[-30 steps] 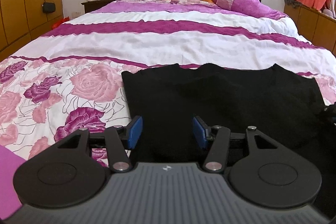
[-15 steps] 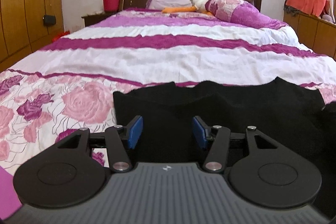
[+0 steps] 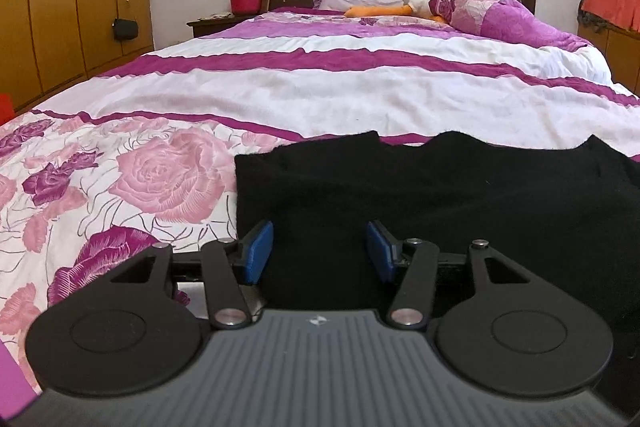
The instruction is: Fold small clothes
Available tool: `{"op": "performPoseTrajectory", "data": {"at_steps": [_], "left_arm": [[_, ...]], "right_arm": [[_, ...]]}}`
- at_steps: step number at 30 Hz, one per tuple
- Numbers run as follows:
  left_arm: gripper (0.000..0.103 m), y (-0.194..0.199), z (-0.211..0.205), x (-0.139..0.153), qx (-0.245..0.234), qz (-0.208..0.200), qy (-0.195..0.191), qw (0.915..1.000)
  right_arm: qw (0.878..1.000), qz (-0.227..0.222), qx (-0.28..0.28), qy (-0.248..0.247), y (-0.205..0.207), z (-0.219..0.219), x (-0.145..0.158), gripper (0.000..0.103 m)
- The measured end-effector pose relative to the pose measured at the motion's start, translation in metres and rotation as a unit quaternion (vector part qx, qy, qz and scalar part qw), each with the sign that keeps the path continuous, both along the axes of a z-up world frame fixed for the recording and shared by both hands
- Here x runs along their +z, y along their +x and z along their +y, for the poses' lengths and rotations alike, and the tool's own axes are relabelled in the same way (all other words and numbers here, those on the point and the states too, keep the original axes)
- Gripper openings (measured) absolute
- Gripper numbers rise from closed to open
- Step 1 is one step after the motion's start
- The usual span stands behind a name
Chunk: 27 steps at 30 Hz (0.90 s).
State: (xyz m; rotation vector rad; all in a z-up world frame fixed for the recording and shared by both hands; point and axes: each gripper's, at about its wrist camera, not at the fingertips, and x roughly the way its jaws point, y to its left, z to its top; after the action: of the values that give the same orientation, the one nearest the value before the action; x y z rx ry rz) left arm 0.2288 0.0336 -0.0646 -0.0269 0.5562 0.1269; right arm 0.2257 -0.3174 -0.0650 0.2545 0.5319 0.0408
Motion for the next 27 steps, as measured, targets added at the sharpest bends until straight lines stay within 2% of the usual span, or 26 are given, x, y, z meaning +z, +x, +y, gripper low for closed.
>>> {"op": "performPoseTrajectory", "data": {"at_steps": [4, 7, 9, 11, 16, 21, 27], "left_arm": [[0.059, -0.004, 0.003, 0.007, -0.007, 0.006, -0.007, 0.9999], [0.059, -0.019, 0.008, 0.018, -0.021, 0.014, -0.013, 0.9996], [0.059, -0.033, 0.012, 0.025, -0.028, 0.02, -0.023, 0.9991], [0.059, -0.05, 0.018, 0.031, -0.036, 0.027, -0.04, 0.9982], [0.061, -0.092, 0.023, 0.044, -0.044, 0.03, -0.054, 0.9972], [0.065, -0.13, 0.023, 0.047, -0.061, 0.056, -0.061, 0.9947], [0.067, -0.174, 0.02, 0.039, -0.047, 0.091, -0.03, 0.9943]], "right_arm": [[1.0, 0.001, 0.002, 0.007, -0.004, -0.001, 0.004, 0.014], [1.0, 0.007, 0.001, 0.014, -0.018, -0.004, 0.013, 0.028], [1.0, 0.008, 0.002, 0.017, -0.033, -0.007, 0.018, 0.042], [1.0, 0.006, 0.005, 0.017, -0.05, -0.01, 0.022, 0.048], [1.0, 0.015, 0.008, 0.014, -0.096, -0.016, 0.028, 0.05], [1.0, 0.025, 0.011, 0.008, -0.141, -0.019, 0.029, 0.05], [0.999, 0.034, 0.009, 0.01, -0.19, -0.027, 0.03, 0.05]]}}
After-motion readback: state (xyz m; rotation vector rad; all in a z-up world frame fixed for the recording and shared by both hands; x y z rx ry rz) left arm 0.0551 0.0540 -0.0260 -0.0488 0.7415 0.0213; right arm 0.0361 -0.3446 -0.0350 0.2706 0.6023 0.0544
